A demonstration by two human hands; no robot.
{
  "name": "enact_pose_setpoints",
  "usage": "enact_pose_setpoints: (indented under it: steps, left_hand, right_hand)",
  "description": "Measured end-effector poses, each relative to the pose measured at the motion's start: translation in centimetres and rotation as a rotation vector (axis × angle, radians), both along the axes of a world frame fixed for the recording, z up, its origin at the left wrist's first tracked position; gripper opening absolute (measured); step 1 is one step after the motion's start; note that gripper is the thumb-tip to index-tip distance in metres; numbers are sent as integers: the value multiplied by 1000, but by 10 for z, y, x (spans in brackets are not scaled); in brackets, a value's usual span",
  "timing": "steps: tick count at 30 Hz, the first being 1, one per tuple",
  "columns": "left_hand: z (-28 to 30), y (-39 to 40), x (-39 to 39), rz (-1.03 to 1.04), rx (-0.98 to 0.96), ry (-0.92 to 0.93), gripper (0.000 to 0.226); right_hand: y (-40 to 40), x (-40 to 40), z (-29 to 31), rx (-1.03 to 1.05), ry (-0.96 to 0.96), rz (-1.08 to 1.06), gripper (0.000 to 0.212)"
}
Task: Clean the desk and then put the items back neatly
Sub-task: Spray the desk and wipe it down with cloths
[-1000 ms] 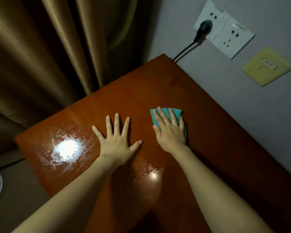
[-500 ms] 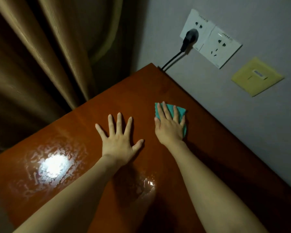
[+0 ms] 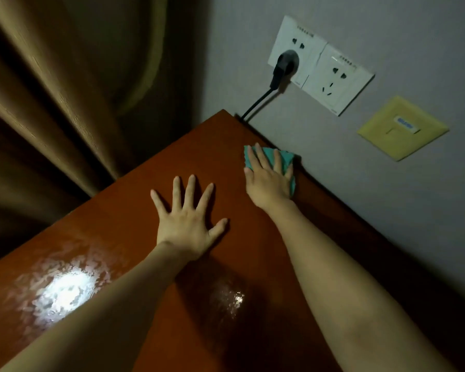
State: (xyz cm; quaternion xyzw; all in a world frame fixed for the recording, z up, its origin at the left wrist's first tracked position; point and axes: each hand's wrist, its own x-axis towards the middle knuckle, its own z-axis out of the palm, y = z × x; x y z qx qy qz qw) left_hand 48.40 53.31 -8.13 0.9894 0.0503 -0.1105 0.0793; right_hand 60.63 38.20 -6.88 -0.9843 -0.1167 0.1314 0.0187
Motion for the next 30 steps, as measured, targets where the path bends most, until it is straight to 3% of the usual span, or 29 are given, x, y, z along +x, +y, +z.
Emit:
enact_pose_setpoints:
  steps: [6, 9, 12, 14, 17, 21, 24, 27, 30]
  left_hand:
    - [-1, 0, 5, -15, 26, -15, 81]
    - [-4, 1, 5, -20, 31, -26, 84]
    - [-4, 1, 5, -11, 29, -24, 83]
    - [-3, -1, 5, -7, 28, -20, 82]
    - [-2, -2, 4, -1, 31, -28, 80]
    - [-2, -1, 3, 1, 30, -20, 82]
    - [-3, -4, -3, 0, 25, -44, 84]
    - [-4, -9, -16, -1, 15, -60, 81]
    - [-5, -11, -29, -32, -4, -71, 78]
  right_hand:
    - [-43, -36, 0, -57, -31, 421, 51]
    - [-82, -17, 1, -75, -42, 214, 52]
    - [-70, 4, 1, -45, 1, -59, 52]
    - [-49, -2, 0, -19, 6, -85, 53]
    - [-33, -36, 0, -13, -13, 91, 53]
    - [-74, -77, -2, -35, -7, 378, 55]
    - [-107, -57, -1, -46, -61, 151, 56]
    - [-95, -32, 0, -48, 8, -148, 52]
    - [-56, -48, 1, -12, 9, -115, 53]
